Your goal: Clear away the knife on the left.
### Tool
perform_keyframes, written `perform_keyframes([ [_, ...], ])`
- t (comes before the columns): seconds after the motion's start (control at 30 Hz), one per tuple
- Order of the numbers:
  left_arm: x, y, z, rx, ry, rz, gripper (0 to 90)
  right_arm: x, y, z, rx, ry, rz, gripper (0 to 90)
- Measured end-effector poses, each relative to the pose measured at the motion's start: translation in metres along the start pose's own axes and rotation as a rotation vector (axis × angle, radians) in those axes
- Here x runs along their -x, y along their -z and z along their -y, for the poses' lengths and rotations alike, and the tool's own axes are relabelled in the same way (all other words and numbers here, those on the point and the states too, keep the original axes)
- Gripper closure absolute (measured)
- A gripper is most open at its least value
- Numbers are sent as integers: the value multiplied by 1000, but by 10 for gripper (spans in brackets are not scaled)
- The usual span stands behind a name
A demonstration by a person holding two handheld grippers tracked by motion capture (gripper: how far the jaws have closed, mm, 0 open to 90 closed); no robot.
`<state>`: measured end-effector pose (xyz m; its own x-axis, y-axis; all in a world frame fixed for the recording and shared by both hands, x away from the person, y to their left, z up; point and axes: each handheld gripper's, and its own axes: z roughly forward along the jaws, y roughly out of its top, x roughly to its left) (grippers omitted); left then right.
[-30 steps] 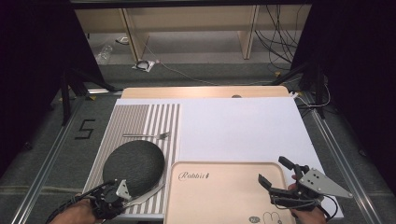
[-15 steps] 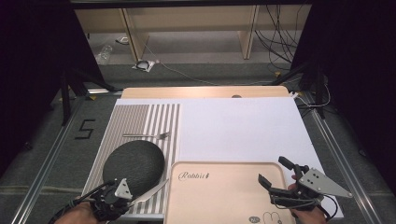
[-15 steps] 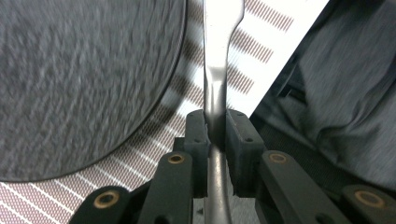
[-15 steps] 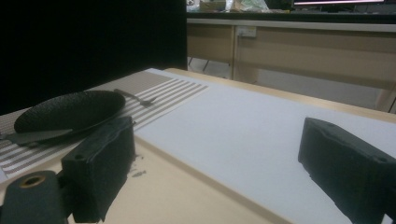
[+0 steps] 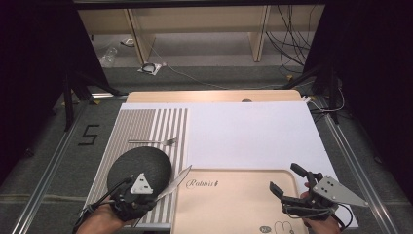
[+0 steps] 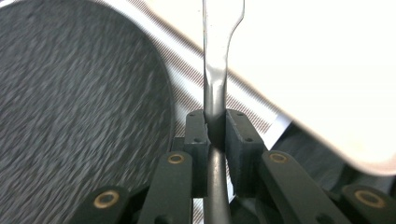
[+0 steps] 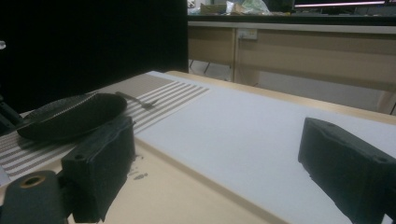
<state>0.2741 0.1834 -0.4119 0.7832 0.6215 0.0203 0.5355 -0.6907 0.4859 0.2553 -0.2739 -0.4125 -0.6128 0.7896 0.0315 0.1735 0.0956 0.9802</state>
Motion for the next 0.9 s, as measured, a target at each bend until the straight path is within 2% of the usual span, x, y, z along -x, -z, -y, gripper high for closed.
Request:
perform_keyframes([
  [0.07,2,-2,-6,1,-10,4,793,0,0,0,1,0,0,117],
  [0.17,6,-7,-13,22,-1,19,793,0,0,0,-1,0,1,117],
  [0.33,12,-15,-20,30,-4,29,793,0,1,0,0,-1,2,117],
  [0.63,22,-16,-31,47,-11,39,793,0,2,-1,-5,4,8,119],
  [0.9,35,-20,-41,37,-15,91,793,1,2,-1,4,1,6,120],
])
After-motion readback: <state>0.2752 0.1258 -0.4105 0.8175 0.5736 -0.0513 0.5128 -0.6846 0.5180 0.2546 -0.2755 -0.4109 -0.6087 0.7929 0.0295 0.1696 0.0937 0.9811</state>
